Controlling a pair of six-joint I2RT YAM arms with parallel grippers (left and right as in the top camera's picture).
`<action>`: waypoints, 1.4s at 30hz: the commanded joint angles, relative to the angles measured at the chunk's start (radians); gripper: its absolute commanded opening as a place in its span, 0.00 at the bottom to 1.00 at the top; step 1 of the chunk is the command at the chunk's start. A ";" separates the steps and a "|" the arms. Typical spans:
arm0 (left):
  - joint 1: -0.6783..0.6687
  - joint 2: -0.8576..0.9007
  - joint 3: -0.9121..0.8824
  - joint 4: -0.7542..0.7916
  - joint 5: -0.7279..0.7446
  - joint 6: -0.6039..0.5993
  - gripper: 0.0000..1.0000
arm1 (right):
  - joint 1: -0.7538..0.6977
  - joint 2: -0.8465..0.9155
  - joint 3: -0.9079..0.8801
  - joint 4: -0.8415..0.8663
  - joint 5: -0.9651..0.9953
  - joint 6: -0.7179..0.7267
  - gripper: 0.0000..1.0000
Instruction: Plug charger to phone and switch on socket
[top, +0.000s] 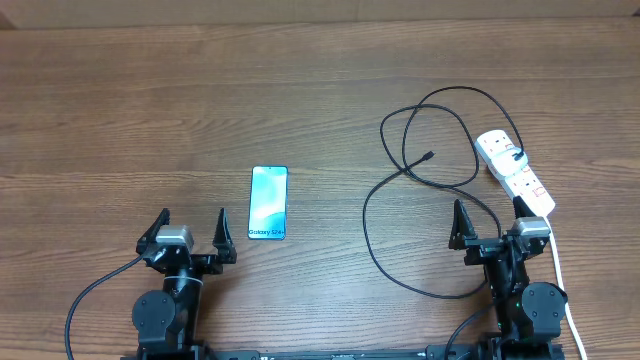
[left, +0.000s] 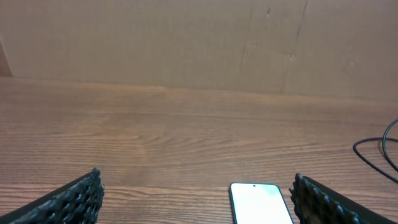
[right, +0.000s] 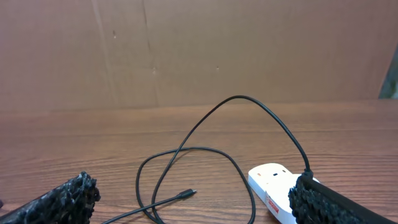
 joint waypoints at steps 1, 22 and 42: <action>0.006 -0.008 -0.004 -0.003 -0.006 0.016 1.00 | 0.002 -0.011 -0.011 0.003 0.003 -0.008 1.00; 0.005 -0.008 -0.004 -0.002 -0.016 0.015 1.00 | 0.002 -0.011 -0.011 0.003 0.003 -0.008 1.00; 0.004 0.225 0.377 -0.116 0.221 -0.068 1.00 | 0.002 -0.011 -0.011 0.003 0.003 -0.008 1.00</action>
